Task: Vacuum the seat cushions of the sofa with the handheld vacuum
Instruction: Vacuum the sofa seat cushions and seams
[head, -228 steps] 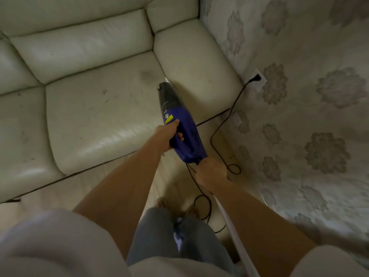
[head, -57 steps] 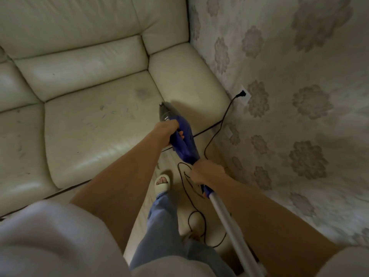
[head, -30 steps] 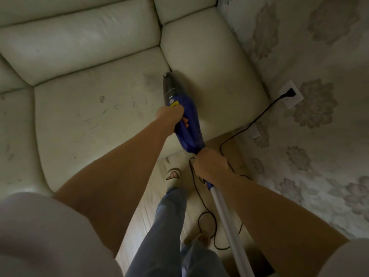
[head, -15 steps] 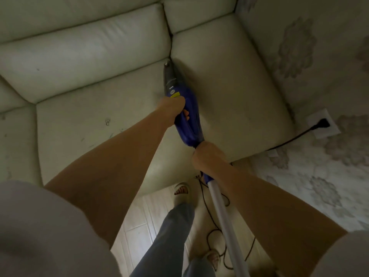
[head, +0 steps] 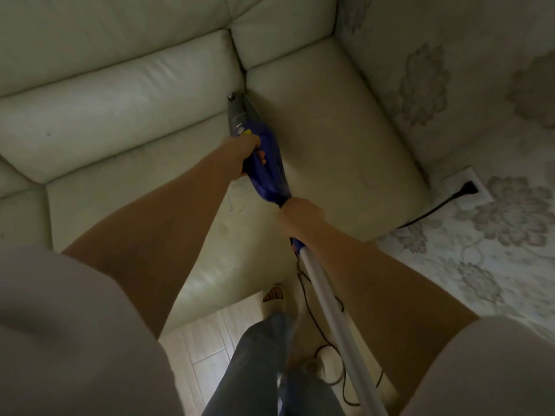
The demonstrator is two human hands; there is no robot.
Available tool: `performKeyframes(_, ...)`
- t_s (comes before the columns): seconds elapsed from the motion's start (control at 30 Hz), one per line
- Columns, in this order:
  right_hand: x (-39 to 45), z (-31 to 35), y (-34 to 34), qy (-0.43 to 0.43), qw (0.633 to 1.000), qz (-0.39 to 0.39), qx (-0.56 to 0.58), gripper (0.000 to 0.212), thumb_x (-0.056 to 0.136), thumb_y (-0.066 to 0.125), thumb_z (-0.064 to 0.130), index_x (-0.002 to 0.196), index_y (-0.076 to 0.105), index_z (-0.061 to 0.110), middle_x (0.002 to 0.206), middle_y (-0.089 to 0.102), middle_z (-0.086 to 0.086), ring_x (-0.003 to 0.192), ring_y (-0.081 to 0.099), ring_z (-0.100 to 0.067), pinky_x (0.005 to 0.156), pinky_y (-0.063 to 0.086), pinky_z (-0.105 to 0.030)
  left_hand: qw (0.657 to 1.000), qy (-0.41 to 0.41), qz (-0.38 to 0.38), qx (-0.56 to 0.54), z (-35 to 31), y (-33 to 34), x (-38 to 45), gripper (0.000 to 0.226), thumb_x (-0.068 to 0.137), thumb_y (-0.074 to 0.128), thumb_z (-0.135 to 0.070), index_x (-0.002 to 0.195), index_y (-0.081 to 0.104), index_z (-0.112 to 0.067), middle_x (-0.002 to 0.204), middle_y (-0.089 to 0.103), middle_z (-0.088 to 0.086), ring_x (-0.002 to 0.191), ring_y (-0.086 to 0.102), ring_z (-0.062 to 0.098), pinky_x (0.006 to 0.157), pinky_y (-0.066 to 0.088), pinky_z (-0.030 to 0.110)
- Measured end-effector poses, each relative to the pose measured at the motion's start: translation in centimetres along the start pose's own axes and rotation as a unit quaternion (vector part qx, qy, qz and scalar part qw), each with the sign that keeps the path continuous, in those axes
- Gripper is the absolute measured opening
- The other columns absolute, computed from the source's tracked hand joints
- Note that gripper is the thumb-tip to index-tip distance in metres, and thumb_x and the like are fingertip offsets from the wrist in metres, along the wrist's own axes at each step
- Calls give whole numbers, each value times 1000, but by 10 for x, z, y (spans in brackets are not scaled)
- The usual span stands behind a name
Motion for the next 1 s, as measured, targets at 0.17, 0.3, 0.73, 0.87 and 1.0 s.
performKeyframes(0.17,-24,-9,-8,-6,999,6,-52,29,100,36,11,119,56,3,120,61,-12,112,59,-26,87,43,-30,999,-4,25,-22,5,5,-21,38,91,45,-8,53,44,-8,28,45,-1,45,48,12,50,45,20)
performKeyframes(0.3,-52,-19,-17,-10,997,6,-70,21,100,35,14,104,56,9,111,63,-12,103,62,-27,81,42,-32,986,12,47,-158,10,19,-52,41,95,47,-8,54,49,-9,28,41,-2,23,40,9,45,40,22)
performKeyframes(0.73,-176,-148,13,-66,989,-93,-94,26,100,38,23,110,56,8,84,54,-6,83,58,-25,73,44,-34,974,19,13,-224,89,98,-181,23,85,50,-7,63,43,-11,29,38,-2,21,36,10,32,36,15)
performKeyframes(0.87,-203,-194,15,-67,981,-138,-118,30,102,35,23,113,57,7,109,65,-10,101,64,-25,82,48,-32,973,37,33,-225,100,131,-225,19,84,55,-8,67,47,-10,33,43,0,24,40,12,38,40,21)
performKeyframes(1.0,-220,-212,11,-82,970,-185,-137,31,102,33,20,115,57,6,114,63,-9,104,62,-23,84,48,-31,976,53,46,-205,94,149,-250,15,82,60,-6,70,51,-8,43,49,4,29,45,14,40,45,23)
Point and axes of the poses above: each hand's wrist, its own x-axis towards the middle knuckle, its own y-axis out of the palm, z = x × y, the point moved 3 cm from there along x, towards the middle knuckle
